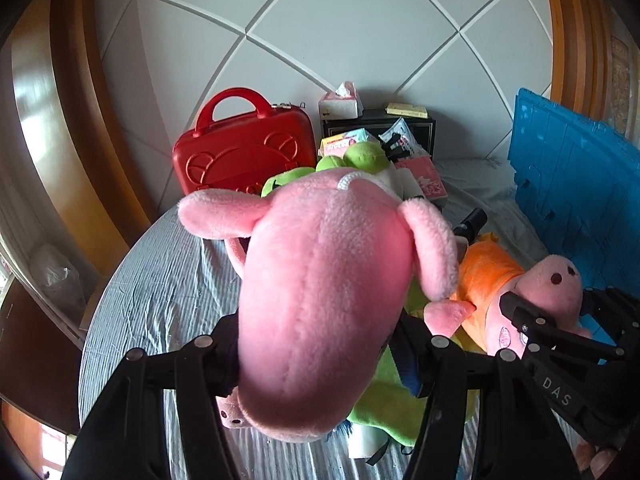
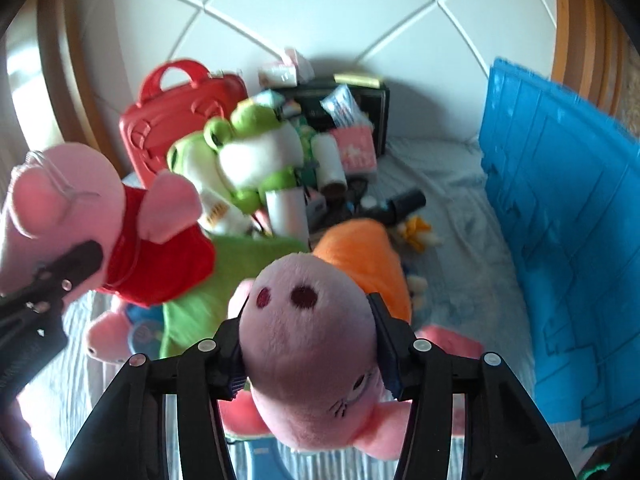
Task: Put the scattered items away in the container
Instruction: 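Lift both pig plushes and carry them over the blue crate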
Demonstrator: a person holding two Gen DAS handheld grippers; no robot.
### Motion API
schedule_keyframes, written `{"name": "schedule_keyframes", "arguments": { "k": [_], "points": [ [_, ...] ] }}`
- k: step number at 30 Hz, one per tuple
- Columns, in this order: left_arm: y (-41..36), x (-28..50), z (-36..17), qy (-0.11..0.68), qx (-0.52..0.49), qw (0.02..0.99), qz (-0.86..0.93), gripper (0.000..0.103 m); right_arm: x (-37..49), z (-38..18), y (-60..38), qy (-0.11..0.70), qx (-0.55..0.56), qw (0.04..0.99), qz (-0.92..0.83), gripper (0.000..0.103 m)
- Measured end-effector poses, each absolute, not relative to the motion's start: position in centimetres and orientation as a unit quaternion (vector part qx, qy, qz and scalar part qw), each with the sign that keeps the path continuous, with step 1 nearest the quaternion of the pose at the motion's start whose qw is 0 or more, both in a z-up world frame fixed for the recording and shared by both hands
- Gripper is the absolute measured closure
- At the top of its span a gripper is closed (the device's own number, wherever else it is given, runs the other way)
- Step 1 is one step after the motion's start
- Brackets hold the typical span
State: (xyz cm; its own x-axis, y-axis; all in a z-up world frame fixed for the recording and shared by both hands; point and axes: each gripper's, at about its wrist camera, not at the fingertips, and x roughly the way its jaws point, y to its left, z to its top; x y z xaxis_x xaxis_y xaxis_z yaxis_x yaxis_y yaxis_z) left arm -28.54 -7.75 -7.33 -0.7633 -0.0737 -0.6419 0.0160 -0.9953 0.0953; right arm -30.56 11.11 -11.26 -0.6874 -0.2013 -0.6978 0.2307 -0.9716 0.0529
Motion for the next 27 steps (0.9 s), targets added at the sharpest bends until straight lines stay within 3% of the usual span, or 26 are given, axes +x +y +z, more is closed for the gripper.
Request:
{"name": "schedule_keyframes", "arguments": {
  "k": [17,27],
  "points": [
    [-4.7,-25.3,-0.9,-0.025,0.268,0.010,-0.963,0.044,-27.6,-1.3,12.3,0.058,0.255,0.132,-0.956,0.056],
    [6.7,-25.7,5.4,-0.020,0.187,0.023,-0.982,0.044,-28.6,8.3,24.7,0.060,0.163,0.161,-0.972,0.057]
  ]
}}
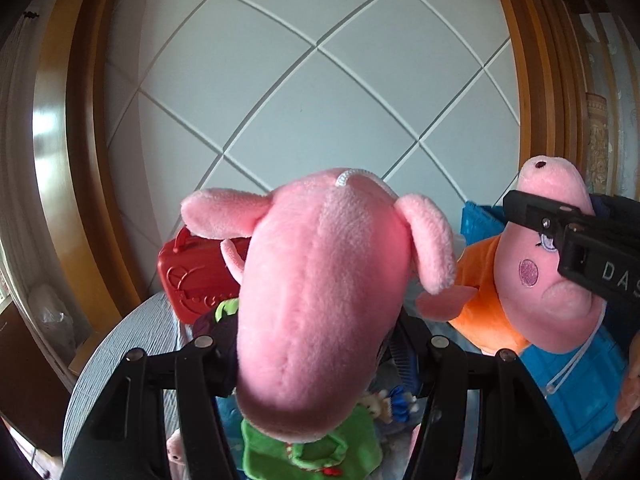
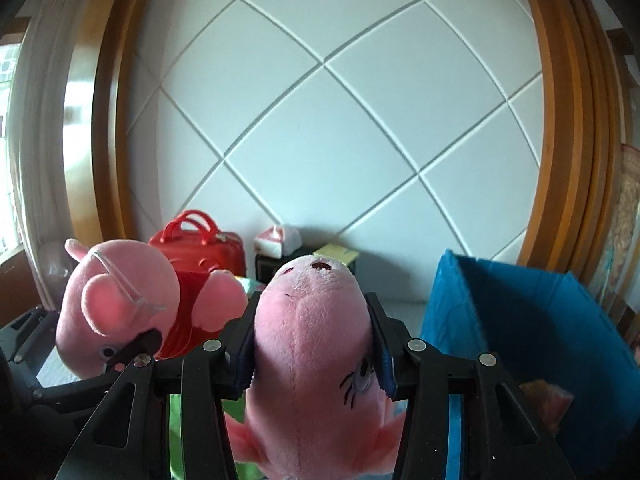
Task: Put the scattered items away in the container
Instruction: 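Lift both pig plushes and carry them over the blue crate, then open both grippers to drop the pig plushes into the blue crate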
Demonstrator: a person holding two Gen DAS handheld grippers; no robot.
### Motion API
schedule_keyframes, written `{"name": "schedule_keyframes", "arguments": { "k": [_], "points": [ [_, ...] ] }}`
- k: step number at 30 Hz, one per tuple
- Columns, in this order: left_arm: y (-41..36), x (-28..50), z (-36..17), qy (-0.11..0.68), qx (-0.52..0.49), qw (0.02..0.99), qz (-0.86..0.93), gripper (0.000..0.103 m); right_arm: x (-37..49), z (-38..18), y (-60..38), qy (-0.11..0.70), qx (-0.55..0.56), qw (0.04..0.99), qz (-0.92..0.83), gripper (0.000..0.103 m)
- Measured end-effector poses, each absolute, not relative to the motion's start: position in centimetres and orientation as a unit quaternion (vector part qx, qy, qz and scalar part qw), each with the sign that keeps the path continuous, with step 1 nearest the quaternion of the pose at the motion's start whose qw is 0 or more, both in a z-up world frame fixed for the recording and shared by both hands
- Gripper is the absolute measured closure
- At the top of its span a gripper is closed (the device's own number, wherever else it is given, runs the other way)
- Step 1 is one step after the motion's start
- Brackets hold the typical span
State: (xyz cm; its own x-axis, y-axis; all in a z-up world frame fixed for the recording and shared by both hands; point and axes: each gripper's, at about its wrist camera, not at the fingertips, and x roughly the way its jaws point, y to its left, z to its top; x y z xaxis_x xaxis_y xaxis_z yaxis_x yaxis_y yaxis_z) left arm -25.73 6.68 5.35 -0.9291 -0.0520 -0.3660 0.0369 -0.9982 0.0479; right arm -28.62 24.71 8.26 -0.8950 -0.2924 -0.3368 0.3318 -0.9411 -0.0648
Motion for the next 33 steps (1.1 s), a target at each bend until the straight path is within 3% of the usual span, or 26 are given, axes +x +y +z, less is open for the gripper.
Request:
{"name": "schedule_keyframes", "arguments": {
  "k": [8,15,19,26,33],
  "points": [
    [18.5,-27.9,11.1,-0.017,0.149,-0.048,-0.987,0.044,-30.5,14.4,38.6,0.057,0.140,0.092,-0.984,0.058],
    [30.1,-29.2,13.3,-0.038,0.152,-0.166,-0.974,0.044,-31.9,13.1,49.9,0.031,0.197,0.000,-0.980,0.058],
    [36.0,-30.4,11.0,-0.057,0.223,-0.198,-0.953,0.044,-32.1,10.6,55.3,0.024,0.235,-0.011,-0.972,0.058],
    [45.2,-31.7,1.5,-0.117,0.411,-0.193,-0.883,0.044,-35.3,6.0,60.7,0.020,0.333,0.047,-0.941,0.058],
    [47.7,-30.4,-1.4,-0.137,0.472,-0.172,-0.854,0.041,-34.8,2.7,62.8,0.020,0.383,0.072,-0.921,0.066]
  ]
}}
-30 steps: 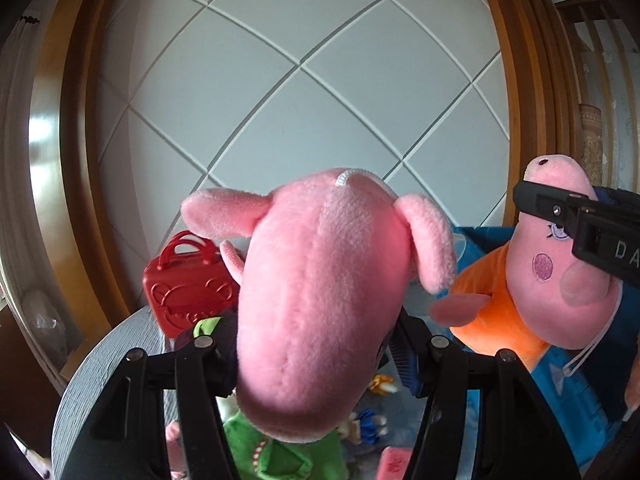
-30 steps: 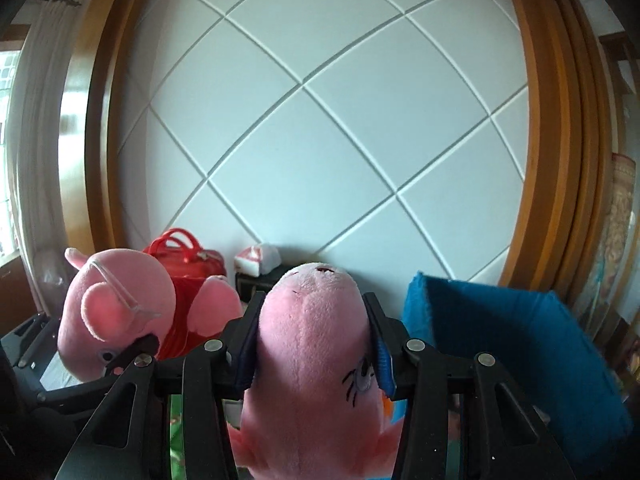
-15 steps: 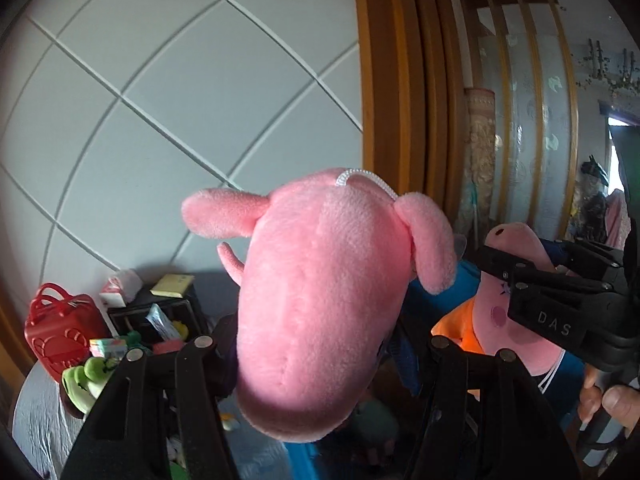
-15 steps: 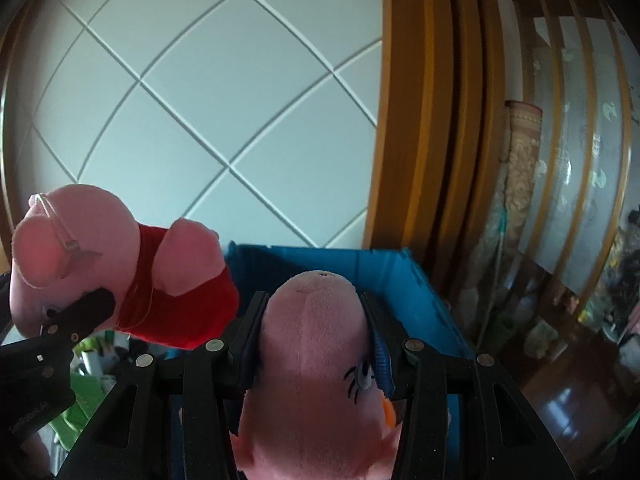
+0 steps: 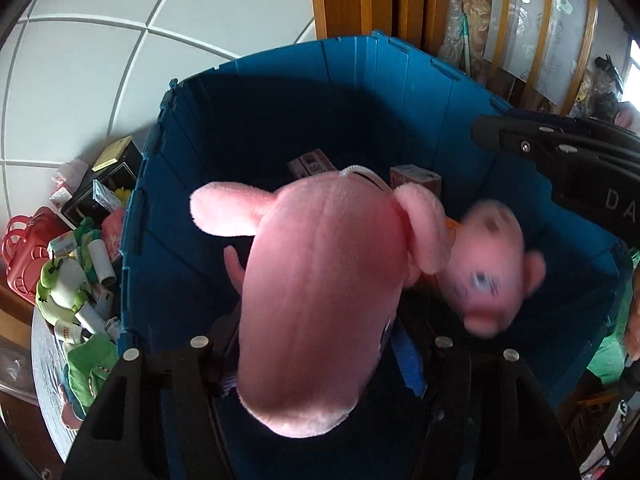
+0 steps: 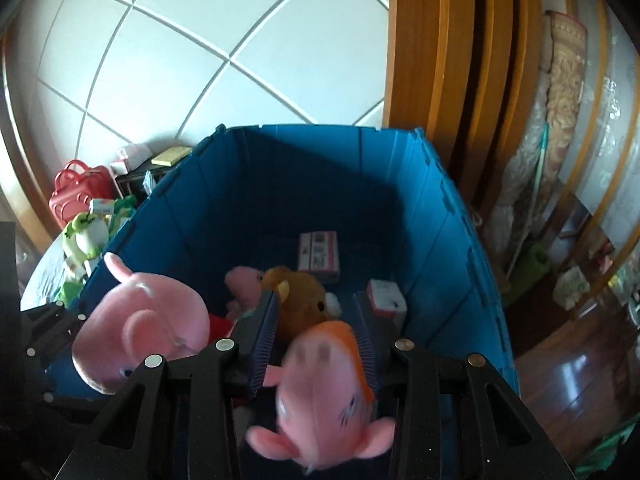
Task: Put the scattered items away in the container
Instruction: 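Open both grippers to drop the pig plushes into the blue crate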
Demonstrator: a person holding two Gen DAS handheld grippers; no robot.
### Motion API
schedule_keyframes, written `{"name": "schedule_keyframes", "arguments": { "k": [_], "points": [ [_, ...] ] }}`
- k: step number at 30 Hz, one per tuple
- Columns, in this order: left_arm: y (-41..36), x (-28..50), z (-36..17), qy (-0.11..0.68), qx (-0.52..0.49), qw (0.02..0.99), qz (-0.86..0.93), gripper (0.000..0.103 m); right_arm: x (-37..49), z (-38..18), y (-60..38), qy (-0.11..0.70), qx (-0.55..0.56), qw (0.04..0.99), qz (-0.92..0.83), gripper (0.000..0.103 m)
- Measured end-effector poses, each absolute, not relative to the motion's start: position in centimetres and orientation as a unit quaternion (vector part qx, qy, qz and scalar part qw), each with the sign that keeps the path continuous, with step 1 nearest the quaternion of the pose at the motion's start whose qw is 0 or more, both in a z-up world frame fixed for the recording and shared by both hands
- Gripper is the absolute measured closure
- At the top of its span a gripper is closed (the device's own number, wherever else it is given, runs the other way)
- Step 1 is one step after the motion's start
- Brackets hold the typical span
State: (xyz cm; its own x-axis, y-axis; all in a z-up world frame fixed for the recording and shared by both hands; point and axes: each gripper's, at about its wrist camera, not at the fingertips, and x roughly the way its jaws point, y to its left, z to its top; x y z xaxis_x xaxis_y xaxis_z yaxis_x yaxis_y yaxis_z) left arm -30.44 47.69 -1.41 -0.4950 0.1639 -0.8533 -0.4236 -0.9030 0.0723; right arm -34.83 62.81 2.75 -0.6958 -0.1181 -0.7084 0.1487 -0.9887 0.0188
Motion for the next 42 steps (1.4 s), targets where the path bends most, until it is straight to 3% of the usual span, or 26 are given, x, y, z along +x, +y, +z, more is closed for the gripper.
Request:
{"name": "schedule_keyframes", "arguments": {
  "k": [4,6,10,19,38,42],
  "points": [
    [47.9,-29.0,-1.0,0.141,-0.462,0.163,0.860,0.033,-34.1,2.5,63.3,0.027,0.386,0.064,-0.920,0.066],
    [47.6,-28.4,-0.6,0.140,-0.454,0.167,0.864,0.019,-33.5,2.2,63.4,0.025,0.389,0.063,-0.919,0.065],
    [46.8,-27.3,-0.3,0.141,-0.443,0.172,0.868,0.019,-32.2,1.3,63.9,0.021,0.395,0.063,-0.916,0.057],
    [46.1,-25.3,-1.2,0.137,-0.449,0.169,0.866,0.019,-28.8,-0.1,63.9,0.025,0.400,0.062,-0.914,0.027],
    [46.7,-22.1,-0.5,0.109,-0.430,0.149,0.884,0.019,-25.4,-1.3,65.4,0.018,0.412,0.078,-0.908,0.015],
    [46.6,-21.5,-0.1,0.103,-0.423,0.140,0.889,0.019,-25.1,-1.4,65.7,0.018,0.410,0.085,-0.908,0.006]
  ]
}}
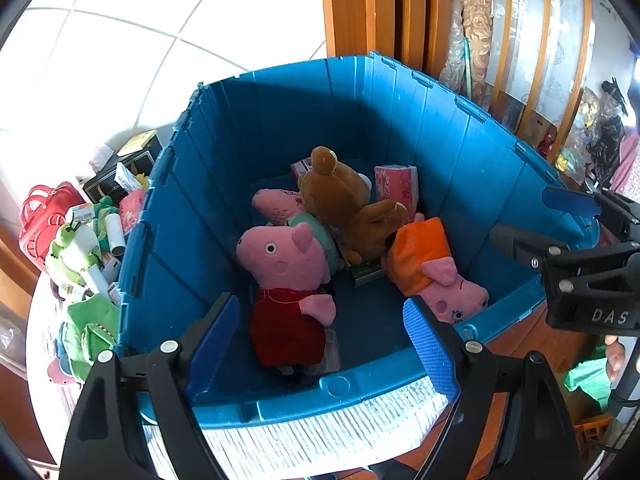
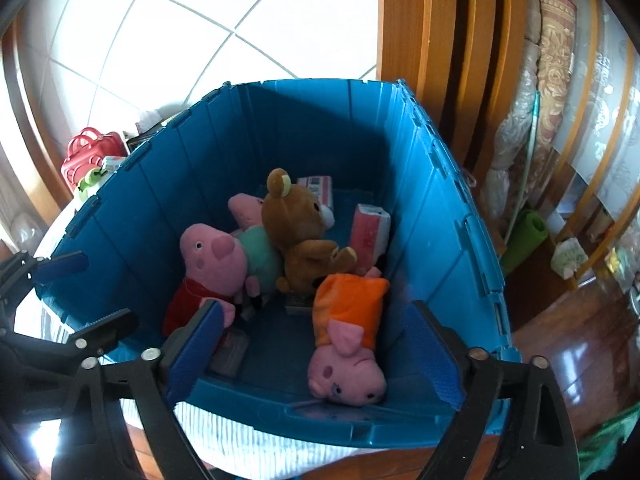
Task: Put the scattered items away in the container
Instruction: 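Open both grippers to drop the pig plushes into the blue crate, then move both grippers back toward the remaining pile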
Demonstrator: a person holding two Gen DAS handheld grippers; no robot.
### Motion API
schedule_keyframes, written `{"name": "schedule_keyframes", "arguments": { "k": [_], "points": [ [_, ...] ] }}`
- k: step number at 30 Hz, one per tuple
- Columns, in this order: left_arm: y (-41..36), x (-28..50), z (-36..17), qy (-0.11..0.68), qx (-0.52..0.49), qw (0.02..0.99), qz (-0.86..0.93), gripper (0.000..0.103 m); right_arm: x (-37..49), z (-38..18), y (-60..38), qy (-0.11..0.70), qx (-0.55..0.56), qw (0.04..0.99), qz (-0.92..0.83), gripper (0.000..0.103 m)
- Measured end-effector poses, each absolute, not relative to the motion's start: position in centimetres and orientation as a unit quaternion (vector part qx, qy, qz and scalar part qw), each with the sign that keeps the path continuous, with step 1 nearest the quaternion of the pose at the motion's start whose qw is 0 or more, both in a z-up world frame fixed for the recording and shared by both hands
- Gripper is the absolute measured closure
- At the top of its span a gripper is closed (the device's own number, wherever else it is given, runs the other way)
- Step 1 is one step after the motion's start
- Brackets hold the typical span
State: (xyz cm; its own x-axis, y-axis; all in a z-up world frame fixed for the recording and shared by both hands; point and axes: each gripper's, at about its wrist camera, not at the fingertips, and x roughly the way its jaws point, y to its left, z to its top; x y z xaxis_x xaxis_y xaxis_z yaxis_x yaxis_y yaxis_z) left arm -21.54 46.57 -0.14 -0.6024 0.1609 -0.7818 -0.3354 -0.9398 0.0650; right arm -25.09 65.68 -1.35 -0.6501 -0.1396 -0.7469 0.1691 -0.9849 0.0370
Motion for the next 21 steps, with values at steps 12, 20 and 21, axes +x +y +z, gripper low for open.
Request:
{"name": "schedule_keyframes", "arguments": {
  "k": [12,20,21],
  "points": [
    [41.1,-18.8,3.2,0.072,-0.365,0.106,0.922,0.019,-24.3,1.2,62.6,0.006,0.367,0.100,-0.925,0.000],
    [30.0,-15.7,4.8,0.044,-0.310,0.060,0.948,0.000,-21.4,3.4,53.9,-0.004,0.324,0.125,-0.938,0.000],
    [28.2,-15.2,4.7,0.043,-0.307,0.052,0.949,0.000,-21.0,3.6,52.2,-0.005,0.317,0.130,-0.939,0.000]
  ]
}}
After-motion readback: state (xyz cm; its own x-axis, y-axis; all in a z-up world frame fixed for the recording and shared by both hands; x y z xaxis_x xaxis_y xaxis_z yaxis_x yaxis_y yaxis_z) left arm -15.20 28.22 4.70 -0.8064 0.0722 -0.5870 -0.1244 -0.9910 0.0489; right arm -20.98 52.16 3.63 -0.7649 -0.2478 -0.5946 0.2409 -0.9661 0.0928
